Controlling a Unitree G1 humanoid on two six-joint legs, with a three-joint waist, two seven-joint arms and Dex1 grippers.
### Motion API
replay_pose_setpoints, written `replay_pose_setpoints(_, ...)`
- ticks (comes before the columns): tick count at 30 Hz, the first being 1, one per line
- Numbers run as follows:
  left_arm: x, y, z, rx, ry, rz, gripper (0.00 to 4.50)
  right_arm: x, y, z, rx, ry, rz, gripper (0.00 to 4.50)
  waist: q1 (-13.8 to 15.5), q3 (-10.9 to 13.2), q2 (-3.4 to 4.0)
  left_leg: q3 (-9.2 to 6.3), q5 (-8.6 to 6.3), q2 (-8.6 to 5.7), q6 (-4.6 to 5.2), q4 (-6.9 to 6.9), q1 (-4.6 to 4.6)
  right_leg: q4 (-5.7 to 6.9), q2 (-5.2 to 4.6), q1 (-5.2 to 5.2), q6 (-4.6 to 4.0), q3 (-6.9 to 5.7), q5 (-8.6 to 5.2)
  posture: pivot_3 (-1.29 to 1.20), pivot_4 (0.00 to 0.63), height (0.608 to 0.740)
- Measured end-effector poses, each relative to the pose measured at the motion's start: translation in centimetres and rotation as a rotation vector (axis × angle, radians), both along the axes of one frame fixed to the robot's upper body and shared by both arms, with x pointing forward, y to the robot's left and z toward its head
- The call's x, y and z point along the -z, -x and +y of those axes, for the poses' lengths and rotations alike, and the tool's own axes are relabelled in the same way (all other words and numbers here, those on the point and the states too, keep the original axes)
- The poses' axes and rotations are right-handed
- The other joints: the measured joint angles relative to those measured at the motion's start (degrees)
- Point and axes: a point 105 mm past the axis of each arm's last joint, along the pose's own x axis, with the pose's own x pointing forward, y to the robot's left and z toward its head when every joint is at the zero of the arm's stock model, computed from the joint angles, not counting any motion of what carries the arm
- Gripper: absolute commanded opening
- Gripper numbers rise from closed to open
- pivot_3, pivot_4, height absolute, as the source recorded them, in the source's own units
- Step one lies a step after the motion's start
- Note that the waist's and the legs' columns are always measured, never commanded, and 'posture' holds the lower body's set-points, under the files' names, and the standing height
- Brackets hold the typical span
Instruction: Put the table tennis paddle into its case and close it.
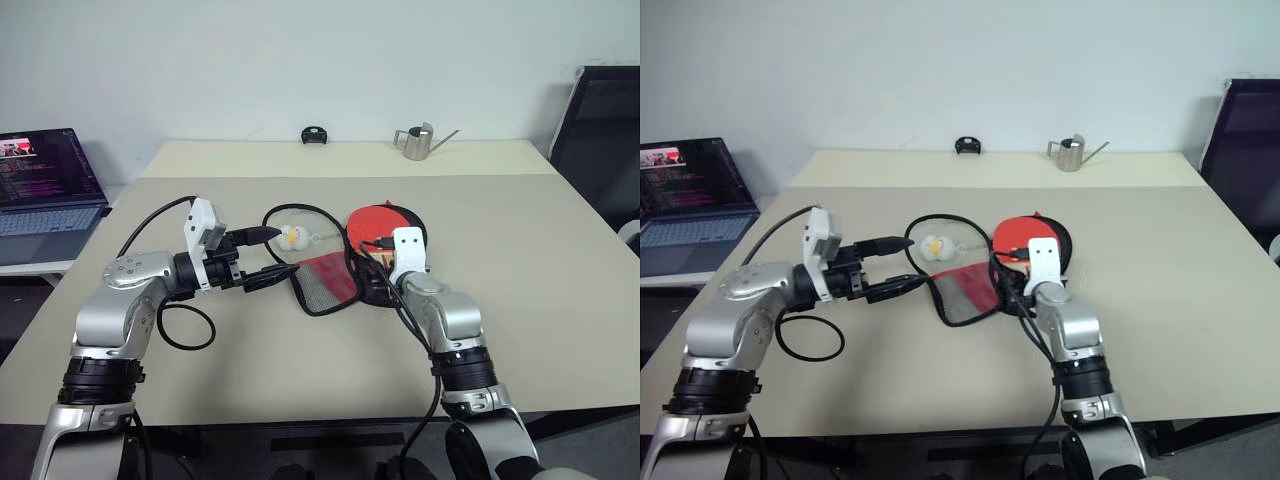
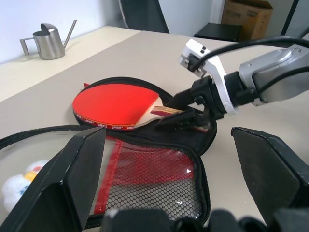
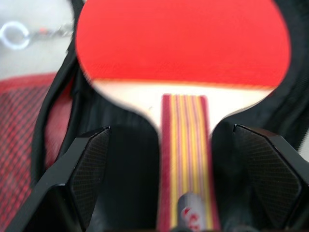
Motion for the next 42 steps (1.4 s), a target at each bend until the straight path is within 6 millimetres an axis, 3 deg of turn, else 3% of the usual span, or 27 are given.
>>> replay_pose_setpoints(3,0.0,0.0,0.0,0.0,0.0,0.0,4.5,0.1,0.0,-0.3,0.0,0.014,-0.006,4.47,0.0,0.0,-0.01,0.0,0.0,0.0,0.0,0.01,0.01,0.0,0.0,0.01,0.0,0.0,0.0,0.0,0.15,0.74)
replay_pose_setpoints(5,0.0,0.0,0.0,0.0,0.0,0.0,4.5,0.1,0.0,-0.4,-0.005,0.018,-0.014,4.1,0.01,-0.01,-0.01,0.0,0.0,0.0,0.0,0.01,0.02,0.01,0.0,0.02,0.0,0.0,0.0,0.0,0.15,0.74)
replay_pose_setpoints(14,0.0,0.0,0.0,0.0,0.0,0.0,4.5,0.1,-0.3,-1.4,0.035,0.035,-0.033,1.1,0.01,-0.01,-0.02,0.0,0.0,0.0,0.0,0.02,0.03,0.03,0.0,0.03,0.0,0.0,0.0,0.0,0.15,0.74)
replay_pose_setpoints(37,0.0,0.0,0.0,0.003,-0.001,-0.001,4.5,0.1,0.0,-1.8,0.068,0.075,-0.046,1.09,0.04,-0.01,-0.02,0.0,0.0,0.0,0.0,0.02,0.03,0.02,0.0,0.03,0.0,0.0,0.0,0.0,0.15,0.74)
replay_pose_setpoints(42,0.0,0.0,0.0,0.003,-0.001,-0.001,4.5,0.6,0.3,-2.0,0.085,0.059,-0.033,2.67,0.05,-0.01,-0.02,-0.01,0.0,0.0,0.0,0.02,0.02,0.02,0.0,0.03,0.0,0.0,0.0,0.0,0.15,0.74)
